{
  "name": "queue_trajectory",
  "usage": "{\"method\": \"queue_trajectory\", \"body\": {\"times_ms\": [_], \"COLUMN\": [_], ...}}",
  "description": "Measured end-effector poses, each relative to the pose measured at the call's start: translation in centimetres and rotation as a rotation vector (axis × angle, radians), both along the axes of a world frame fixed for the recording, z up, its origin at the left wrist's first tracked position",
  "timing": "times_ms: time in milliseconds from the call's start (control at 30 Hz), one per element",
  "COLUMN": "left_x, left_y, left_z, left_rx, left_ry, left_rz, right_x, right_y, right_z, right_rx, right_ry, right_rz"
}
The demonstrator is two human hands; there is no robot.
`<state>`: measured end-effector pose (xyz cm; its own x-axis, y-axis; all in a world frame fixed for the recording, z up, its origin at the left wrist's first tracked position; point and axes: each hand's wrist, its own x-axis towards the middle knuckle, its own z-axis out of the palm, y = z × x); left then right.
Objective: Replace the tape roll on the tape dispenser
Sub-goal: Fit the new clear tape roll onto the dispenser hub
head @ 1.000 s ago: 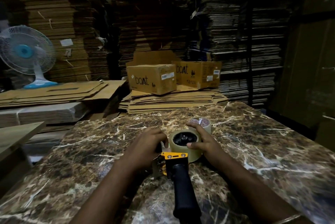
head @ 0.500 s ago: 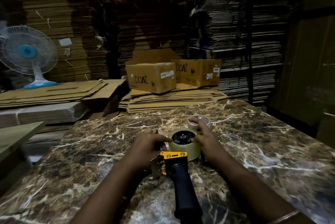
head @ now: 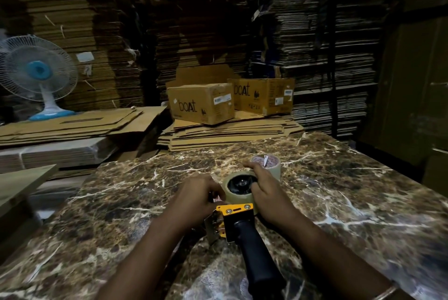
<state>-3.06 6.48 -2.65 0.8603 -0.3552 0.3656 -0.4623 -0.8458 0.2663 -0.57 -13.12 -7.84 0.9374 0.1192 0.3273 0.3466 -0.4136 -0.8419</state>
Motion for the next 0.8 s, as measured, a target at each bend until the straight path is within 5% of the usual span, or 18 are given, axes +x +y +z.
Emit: {"method": "queue_trajectory", "body": {"times_ms": [167, 367, 533, 800], "left_x": [0.3, 0.3, 0.9, 0.2], "left_y": [-0.1, 0.6, 1.0, 2.2], "left_z": [-0.9, -1.0, -1.7, -1.7], "left_rx": [0.118, 0.019, 0.037, -0.008], "left_ry": [-0.034, 0.031, -0.003, 0.055], "left_rz": [0.02, -0.028, -0.06, -0.067], "right_x": [-0.3, -1.1, -2.1, -2.7], "right_y": [-0.6, -2.3, -1.4, -0.5], "right_z": [0.6, 1.3, 1.7, 1.7], "right_rx": [0.007, 0.085, -0.284, -0.446], "right_ry": [0.037, 0.016, -0.056, -0.089], "right_rz": [0.0, 0.296, 0.198, 0.097]}}
